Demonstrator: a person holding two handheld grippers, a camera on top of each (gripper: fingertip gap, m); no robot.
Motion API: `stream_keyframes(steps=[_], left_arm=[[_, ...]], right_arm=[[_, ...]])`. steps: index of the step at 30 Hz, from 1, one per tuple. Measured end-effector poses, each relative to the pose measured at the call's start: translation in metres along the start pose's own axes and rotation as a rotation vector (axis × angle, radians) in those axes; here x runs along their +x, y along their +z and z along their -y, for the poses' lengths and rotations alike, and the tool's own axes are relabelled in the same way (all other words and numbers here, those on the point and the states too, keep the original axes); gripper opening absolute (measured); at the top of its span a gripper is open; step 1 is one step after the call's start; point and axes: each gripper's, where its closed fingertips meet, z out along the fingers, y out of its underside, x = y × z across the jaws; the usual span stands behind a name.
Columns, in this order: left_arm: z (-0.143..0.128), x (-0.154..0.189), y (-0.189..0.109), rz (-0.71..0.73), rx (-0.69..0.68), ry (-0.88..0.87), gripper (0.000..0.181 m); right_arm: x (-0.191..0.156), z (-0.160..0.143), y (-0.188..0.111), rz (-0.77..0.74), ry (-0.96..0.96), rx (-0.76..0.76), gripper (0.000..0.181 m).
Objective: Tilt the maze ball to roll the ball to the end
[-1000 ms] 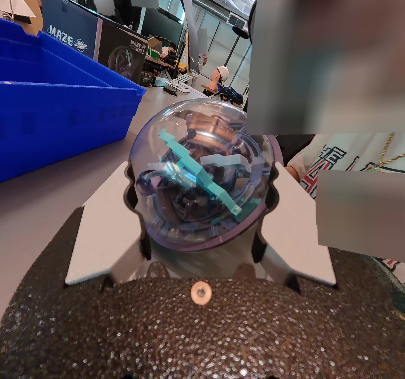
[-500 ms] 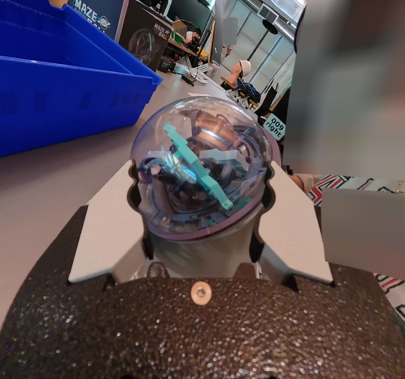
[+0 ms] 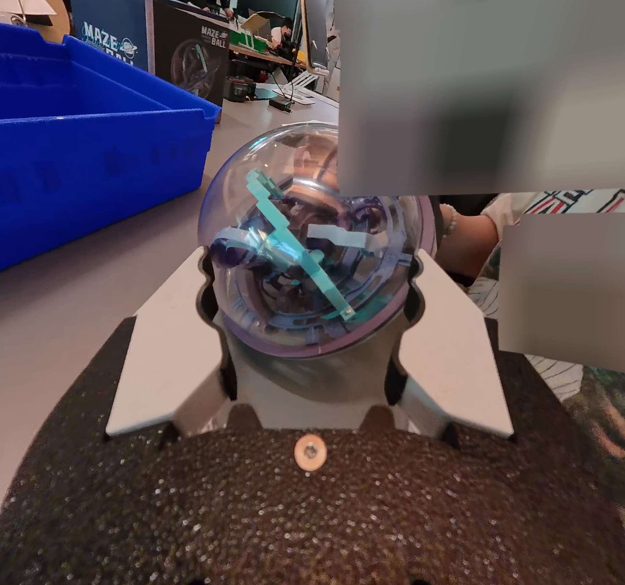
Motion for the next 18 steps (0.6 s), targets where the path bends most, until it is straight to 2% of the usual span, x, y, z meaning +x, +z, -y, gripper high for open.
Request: stream_keyframes(steps=[18], left_arm=[[-0.021, 0.015, -0.009, 0.075, -0.016, 0.182, 0.11]], right_arm=[[-0.021, 0.007, -0.003, 0.056, -0.326, 0.058, 0.157]])
